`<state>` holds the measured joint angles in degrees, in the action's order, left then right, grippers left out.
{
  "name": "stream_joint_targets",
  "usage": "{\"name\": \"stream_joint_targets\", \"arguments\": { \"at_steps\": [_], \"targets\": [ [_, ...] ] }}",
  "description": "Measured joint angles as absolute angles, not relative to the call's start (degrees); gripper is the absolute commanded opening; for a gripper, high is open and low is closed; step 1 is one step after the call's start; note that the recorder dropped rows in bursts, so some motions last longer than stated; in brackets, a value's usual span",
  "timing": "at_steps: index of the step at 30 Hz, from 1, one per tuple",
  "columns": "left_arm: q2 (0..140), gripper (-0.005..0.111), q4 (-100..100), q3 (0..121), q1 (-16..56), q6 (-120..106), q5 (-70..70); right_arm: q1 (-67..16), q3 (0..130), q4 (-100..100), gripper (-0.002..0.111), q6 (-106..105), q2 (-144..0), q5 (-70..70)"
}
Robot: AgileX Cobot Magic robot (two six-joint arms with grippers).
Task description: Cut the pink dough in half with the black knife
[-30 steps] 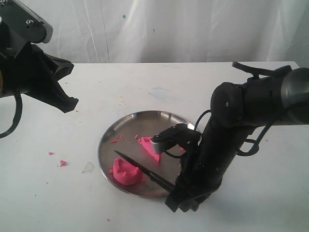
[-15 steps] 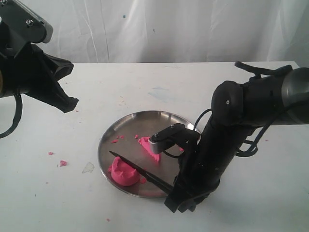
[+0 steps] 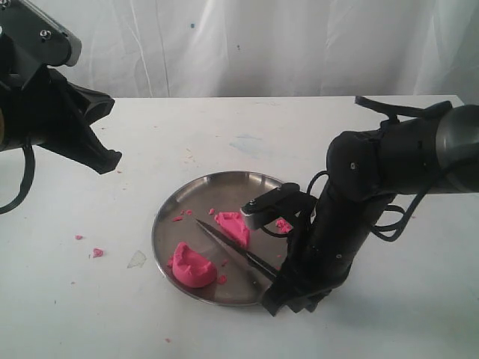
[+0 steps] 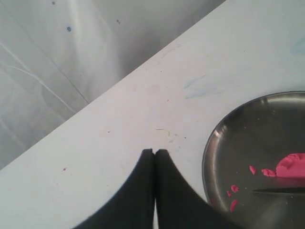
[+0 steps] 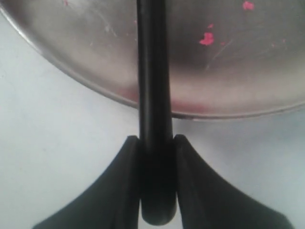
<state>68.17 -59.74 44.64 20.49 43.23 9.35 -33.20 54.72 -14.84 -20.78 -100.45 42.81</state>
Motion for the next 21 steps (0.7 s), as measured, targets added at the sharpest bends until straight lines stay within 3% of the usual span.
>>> {"name": "stream_joint_targets", "arguments": {
  "at_steps": [9, 17, 21],
  "targets": [
    [68.17, 0.0, -59.74, 44.64, 20.49, 43.84, 9.35, -33.2, 56.34, -7.22, 0.0, -18.95, -89.82, 38.2],
    [68.17, 0.0, -59.63, 44.64, 20.49, 43.84, 9.35, -33.2, 55.48, 22.9, 0.0, 5.48, -85.63, 34.38],
    [68.17, 0.0, -59.63, 44.64, 20.49, 44.46, 9.35, -33.2, 52.48, 27.29, 0.0, 11.86, -89.2, 29.83]
  ]
}}
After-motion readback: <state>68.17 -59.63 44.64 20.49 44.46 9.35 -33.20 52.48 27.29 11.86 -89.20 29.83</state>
